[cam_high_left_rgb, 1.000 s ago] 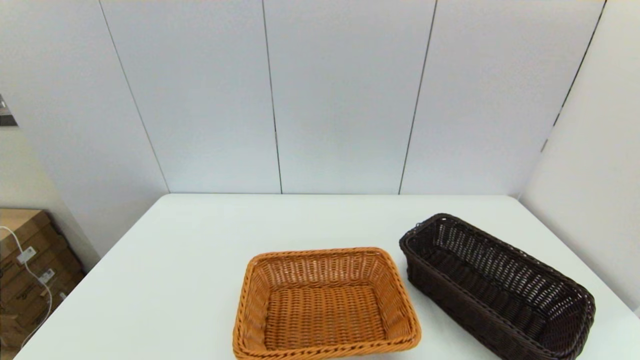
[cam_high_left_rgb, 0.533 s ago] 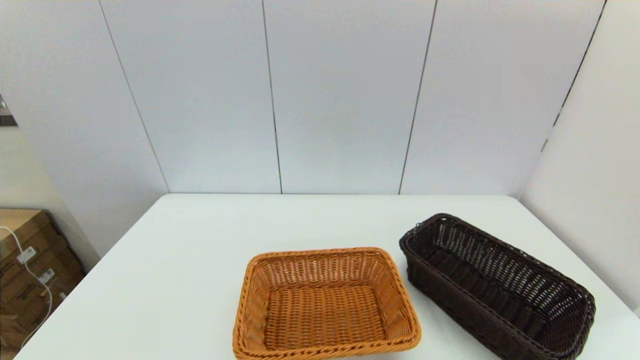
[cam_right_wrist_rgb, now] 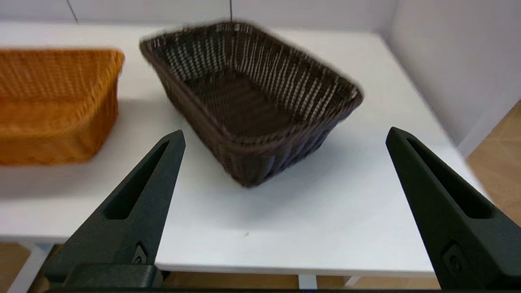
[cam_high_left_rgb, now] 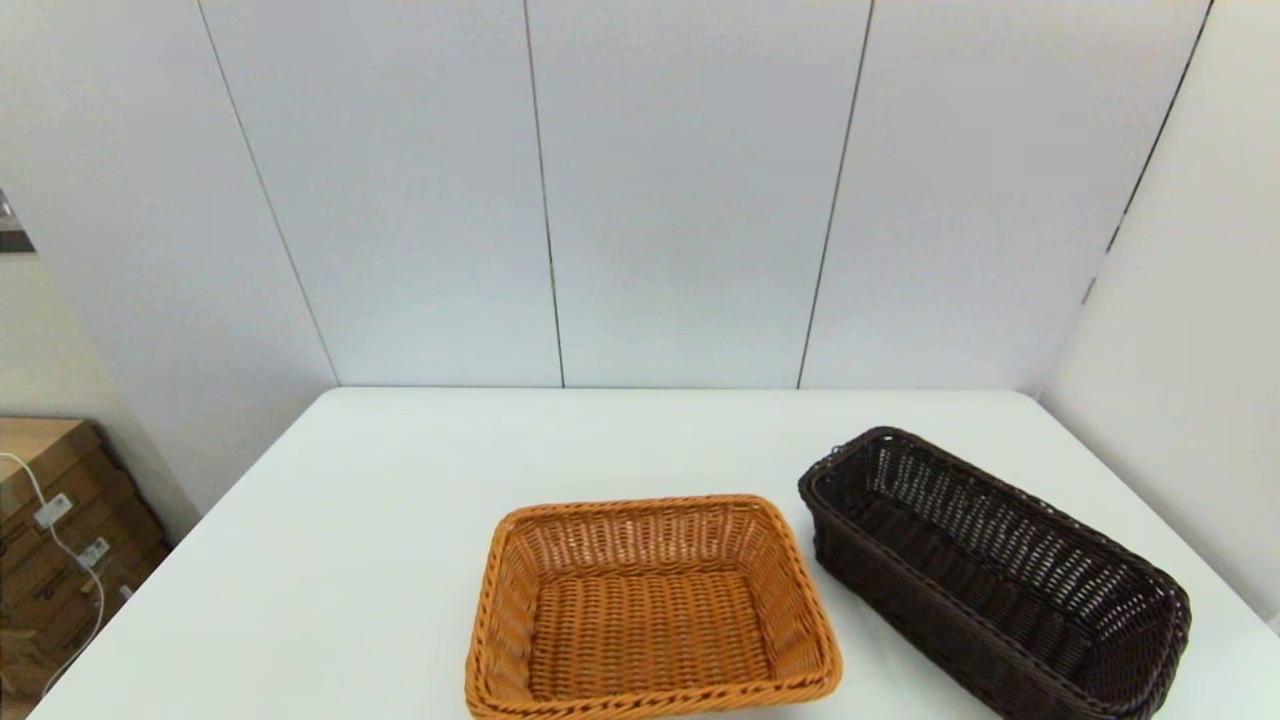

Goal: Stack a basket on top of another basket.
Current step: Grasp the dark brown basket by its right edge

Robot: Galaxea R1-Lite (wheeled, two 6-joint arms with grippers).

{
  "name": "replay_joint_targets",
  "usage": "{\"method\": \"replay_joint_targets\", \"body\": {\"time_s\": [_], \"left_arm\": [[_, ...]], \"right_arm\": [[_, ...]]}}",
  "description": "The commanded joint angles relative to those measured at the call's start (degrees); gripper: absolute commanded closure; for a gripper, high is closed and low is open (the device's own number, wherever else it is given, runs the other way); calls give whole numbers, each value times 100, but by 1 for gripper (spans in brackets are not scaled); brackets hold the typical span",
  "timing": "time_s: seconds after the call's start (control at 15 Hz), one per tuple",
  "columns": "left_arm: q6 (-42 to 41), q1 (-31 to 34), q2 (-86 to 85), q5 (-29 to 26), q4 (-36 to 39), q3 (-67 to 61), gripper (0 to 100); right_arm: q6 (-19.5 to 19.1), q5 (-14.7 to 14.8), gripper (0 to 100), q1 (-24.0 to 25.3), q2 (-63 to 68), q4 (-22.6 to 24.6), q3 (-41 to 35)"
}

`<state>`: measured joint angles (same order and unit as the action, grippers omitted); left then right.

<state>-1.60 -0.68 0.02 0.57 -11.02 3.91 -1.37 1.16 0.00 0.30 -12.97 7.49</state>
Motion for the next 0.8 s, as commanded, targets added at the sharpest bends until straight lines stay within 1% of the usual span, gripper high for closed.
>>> {"method": "replay_joint_targets", "body": {"time_s": [0.07,0.13,0.2,0.33,0.47,0.53,0.6,0.67,0.8], "left_arm": [[10,-2,-2,4,-5,-5,0],[1,-2,-2,4,-5,4,0],[10,-2,-11,4,-5,4,0],[19,-2,-2,4,-5,4,0],[19,-2,-11,4,-5,4,0],[19,-2,-2,4,-5,4,0],[10,-2,-2,4,-5,4,0],[10,-2,-11,4,-5,4,0],[1,-2,-11,4,-5,4,0]], "right_arm": [[49,174,0,-9,778,-1199,1633],[57,192,0,-88,1191,-1304,2090],[66,192,0,-343,1762,-1471,2609],[57,183,0,-905,2738,-1841,3356],[66,165,0,-1485,3617,-2298,3910],[110,165,0,-1608,4012,-2614,4103],[427,165,0,-1600,4531,-2913,4332],[734,165,0,-1582,5006,-3115,4499],[1604,157,0,-1547,5964,-3598,4912]]}}
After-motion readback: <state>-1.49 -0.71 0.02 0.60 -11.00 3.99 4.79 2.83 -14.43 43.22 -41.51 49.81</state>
